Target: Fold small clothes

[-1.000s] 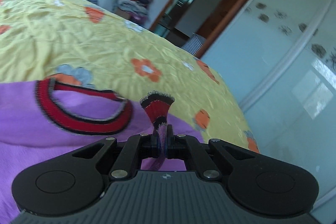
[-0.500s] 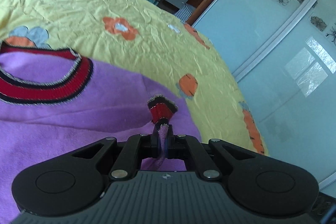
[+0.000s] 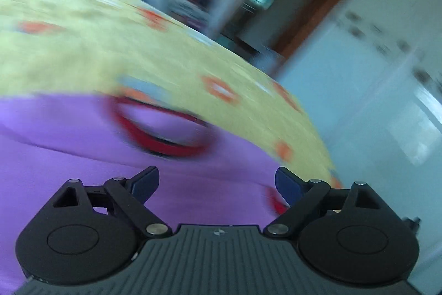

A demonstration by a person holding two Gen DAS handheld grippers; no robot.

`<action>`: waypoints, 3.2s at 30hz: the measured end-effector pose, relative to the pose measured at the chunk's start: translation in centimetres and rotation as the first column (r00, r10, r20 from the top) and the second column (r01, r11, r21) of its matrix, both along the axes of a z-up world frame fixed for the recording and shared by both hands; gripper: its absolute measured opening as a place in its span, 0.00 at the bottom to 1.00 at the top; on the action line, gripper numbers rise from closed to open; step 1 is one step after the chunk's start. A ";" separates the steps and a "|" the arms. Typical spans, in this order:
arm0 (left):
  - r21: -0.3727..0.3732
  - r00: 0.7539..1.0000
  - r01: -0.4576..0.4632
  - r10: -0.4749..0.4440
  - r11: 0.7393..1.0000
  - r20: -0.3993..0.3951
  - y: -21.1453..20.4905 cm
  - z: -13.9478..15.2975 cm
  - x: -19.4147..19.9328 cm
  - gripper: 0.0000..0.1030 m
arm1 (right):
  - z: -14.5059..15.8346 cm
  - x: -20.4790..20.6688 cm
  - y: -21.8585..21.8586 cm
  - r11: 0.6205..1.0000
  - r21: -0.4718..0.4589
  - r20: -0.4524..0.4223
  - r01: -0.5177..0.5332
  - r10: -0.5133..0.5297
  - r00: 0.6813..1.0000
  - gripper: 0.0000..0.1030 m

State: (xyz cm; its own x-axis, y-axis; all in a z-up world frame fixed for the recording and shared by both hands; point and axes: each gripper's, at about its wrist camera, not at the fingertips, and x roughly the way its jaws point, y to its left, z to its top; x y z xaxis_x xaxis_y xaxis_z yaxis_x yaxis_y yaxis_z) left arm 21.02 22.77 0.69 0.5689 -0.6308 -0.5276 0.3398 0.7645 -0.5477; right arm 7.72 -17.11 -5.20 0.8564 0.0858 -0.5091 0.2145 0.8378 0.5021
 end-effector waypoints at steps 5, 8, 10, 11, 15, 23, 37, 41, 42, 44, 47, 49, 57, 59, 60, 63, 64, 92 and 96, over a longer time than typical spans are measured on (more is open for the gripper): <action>0.132 0.969 -0.208 0.222 0.969 -0.106 12.1 -1.3 4.0 0.78 | 0.4 1.7 1.5 0.993 -0.080 0.029 -0.085 0.088 0.996 1.00; 0.138 0.944 -0.248 0.271 0.959 -0.187 16.0 -2.9 6.1 0.76 | 0.4 2.7 2.6 0.990 -0.092 0.011 -0.110 0.112 0.994 0.99; 0.139 0.938 -0.254 0.279 0.957 -0.205 17.0 -3.7 7.1 0.76 | 0.4 3.1 3.5 0.984 -0.129 -0.020 -0.126 0.125 0.992 0.99; 0.141 0.936 -0.235 0.263 0.962 -0.235 17.1 -4.2 7.7 0.76 | 0.2 3.5 3.8 0.980 -0.143 -0.043 -0.135 0.130 0.991 0.99; 0.110 0.939 -0.204 0.226 0.973 -0.259 16.3 -5.4 8.8 0.61 | -0.6 3.8 4.2 0.979 -0.133 -0.053 -0.157 0.151 0.987 0.99; 0.259 0.983 -0.082 0.121 0.962 -0.138 12.5 -4.3 10.0 0.07 | -0.5 4.4 3.8 0.974 -0.156 -0.084 -0.166 0.154 0.985 0.14; 0.530 0.974 -0.206 0.226 0.823 0.027 13.2 -3.6 8.7 0.26 | 1.9 3.1 5.7 0.894 -0.403 -0.092 -0.196 0.173 0.981 0.51; 0.417 0.961 -0.276 0.261 0.866 0.095 13.4 -0.6 4.2 0.25 | 2.4 2.9 8.4 0.851 -0.438 -0.052 -0.290 0.297 0.953 0.50; 0.373 0.970 -0.242 0.224 0.896 0.092 12.6 -0.4 3.2 0.30 | 2.3 3.5 9.2 0.842 -0.434 -0.065 -0.320 0.325 0.944 0.50; 0.383 0.982 -0.187 0.161 0.905 0.099 9.8 -0.9 2.2 0.34 | 1.5 4.9 10.5 0.806 -0.465 -0.107 -0.366 0.359 0.927 0.50; 0.482 0.988 -0.153 0.121 0.863 0.096 6.5 -3.7 2.2 0.43 | 0.0 6.7 10.3 0.781 -0.494 -0.219 -0.381 0.312 0.924 0.50; 0.520 0.982 -0.191 0.154 0.832 0.113 6.7 -5.8 2.1 0.47 | -0.3 6.0 8.2 0.797 -0.490 -0.193 -0.354 0.297 0.935 0.61; 0.381 0.948 -0.316 0.306 0.869 0.089 13.4 -5.3 -1.4 0.69 | 1.4 1.1 5.3 0.844 -0.418 -0.107 -0.336 0.321 0.941 0.83; 0.309 0.967 -0.256 0.237 0.916 0.098 13.2 -4.5 -3.4 0.70 | 1.5 -0.4 6.3 0.829 -0.423 -0.069 -0.367 0.374 0.925 0.83; 0.299 0.974 -0.223 0.204 0.928 0.095 12.5 -4.5 -3.9 0.73 | 1.2 -0.6 7.0 0.805 -0.453 -0.073 -0.383 0.395 0.916 0.83; 0.398 0.980 -0.199 0.185 0.895 0.073 10.0 -6.2 -3.9 0.72 | -1.3 0.3 7.5 0.757 -0.503 -0.216 -0.417 0.357 0.909 0.81; 0.439 0.978 -0.206 0.181 0.874 0.099 9.5 -6.5 -4.1 0.73 | -1.1 -0.1 6.5 0.775 -0.482 -0.192 -0.409 0.362 0.912 0.81; 0.195 0.996 -0.063 0.075 0.979 -0.052 15.8 -12.0 -17.7 0.85 | -1.1 -12.7 2.1 0.837 -0.390 -0.209 -0.383 0.325 0.922 0.97; 0.120 0.991 -0.047 0.062 0.992 -0.122 15.9 -14.3 -17.0 0.49 | -1.2 -13.6 3.5 0.817 -0.417 -0.219 -0.398 0.334 0.917 0.97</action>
